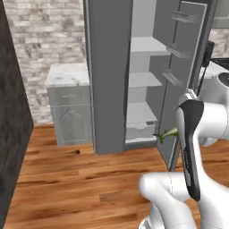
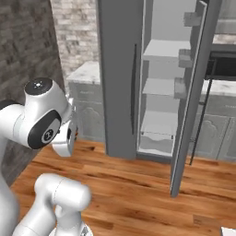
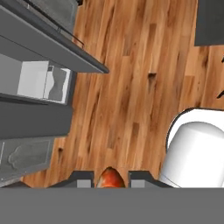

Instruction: Take the cheese, fish, and broccoli from the fridge and place them on the plate on the dining counter to create an appetizer plate.

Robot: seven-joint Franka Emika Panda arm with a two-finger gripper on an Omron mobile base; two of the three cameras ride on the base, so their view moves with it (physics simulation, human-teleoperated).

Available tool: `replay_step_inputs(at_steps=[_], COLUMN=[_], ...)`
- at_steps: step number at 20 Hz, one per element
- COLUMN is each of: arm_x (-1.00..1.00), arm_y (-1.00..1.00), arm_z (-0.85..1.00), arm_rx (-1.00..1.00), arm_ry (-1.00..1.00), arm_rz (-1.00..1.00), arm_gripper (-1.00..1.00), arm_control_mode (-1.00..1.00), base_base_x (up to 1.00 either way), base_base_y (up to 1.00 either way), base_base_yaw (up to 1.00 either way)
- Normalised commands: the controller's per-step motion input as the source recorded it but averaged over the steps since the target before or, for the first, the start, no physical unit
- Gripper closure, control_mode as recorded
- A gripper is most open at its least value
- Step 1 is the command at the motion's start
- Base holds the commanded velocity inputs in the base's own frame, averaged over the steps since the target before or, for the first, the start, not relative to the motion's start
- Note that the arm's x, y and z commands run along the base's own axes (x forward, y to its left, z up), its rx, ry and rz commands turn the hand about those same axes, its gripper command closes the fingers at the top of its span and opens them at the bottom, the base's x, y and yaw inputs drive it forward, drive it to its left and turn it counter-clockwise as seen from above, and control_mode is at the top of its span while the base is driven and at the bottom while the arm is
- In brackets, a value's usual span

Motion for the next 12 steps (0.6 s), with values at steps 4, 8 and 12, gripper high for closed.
replay_step_inputs(at_steps=[4, 8, 12], arm_x=[0.0, 0.0, 0.0], arm_y=[0.0, 0.0, 0.0], arm_z=[0.0, 0.0, 0.0], arm_rx=[0.0, 0.0, 0.0], arm_ry=[0.0, 0.0, 0.0], arm_rz=[0.0, 0.0, 0.0], arm_gripper=[1.0, 1.0, 1.0], arm_control_mode=[1.0, 1.0, 1.0], base_base_x=[-1.0, -1.0, -1.0], base_base_y=[0.04, 0.0, 0.0], base_base_yaw=[-0.03, -0.03, -0.06])
